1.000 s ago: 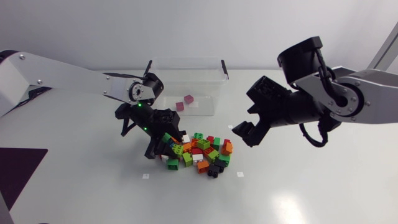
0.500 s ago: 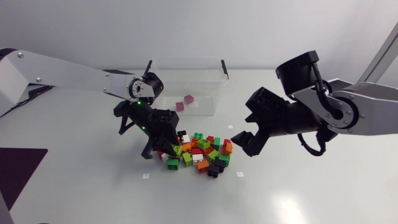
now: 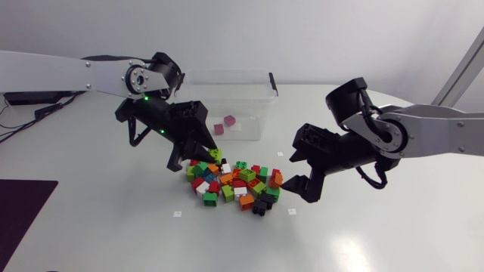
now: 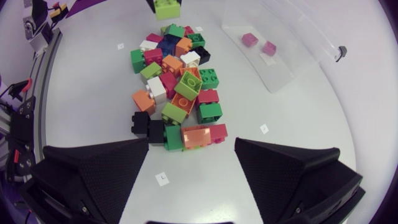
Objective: Place the duplo bricks in the container
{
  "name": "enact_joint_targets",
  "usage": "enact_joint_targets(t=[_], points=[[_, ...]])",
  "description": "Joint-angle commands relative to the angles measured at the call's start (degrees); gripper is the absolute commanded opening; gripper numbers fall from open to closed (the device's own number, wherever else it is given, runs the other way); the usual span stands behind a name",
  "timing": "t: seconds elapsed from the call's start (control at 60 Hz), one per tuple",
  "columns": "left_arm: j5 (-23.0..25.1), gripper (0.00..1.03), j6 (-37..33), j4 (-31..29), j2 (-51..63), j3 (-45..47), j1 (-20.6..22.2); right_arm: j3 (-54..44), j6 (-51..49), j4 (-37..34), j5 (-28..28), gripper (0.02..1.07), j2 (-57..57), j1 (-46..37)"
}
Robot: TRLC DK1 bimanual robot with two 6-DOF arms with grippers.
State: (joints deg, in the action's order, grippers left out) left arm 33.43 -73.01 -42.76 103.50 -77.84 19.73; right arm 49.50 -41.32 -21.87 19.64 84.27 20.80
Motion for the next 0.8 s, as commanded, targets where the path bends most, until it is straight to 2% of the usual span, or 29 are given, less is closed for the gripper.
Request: enact_joint_targets(t=[0.0, 0.2, 0.483, 0.583, 0.683, 0.783], points=[[1.46, 0.17, 3.14, 0.75, -2.78, -0.03, -0.65, 1.92, -3.77, -1.16, 0.75, 1.02, 2.48, -0.67], [2.43, 0.17, 10.87, 6.29, -5.68, -0.73, -1.53, 3.42, -5.96, -1.07, 1.63, 1.02, 7.58, -1.02], [2.52, 0.17, 18.78, 13.67, -5.59, -3.10, -3.29, 5.70, -6.23, 0.77, 1.72, 0.93, 12.94, -0.93], [2.43, 0.17, 22.92, 17.80, -4.71, -4.16, -4.35, 6.05, -5.88, 1.92, 1.72, 0.93, 14.17, -0.85], [2.43, 0.17, 28.54, 23.60, -3.48, -5.21, -5.66, 6.32, -5.79, 2.71, 1.72, 0.81, 15.31, -0.58], [2.43, 0.17, 30.83, 25.10, -1.73, -7.41, -6.28, 6.58, -5.79, 2.88, 1.72, 0.66, 15.93, -0.41]])
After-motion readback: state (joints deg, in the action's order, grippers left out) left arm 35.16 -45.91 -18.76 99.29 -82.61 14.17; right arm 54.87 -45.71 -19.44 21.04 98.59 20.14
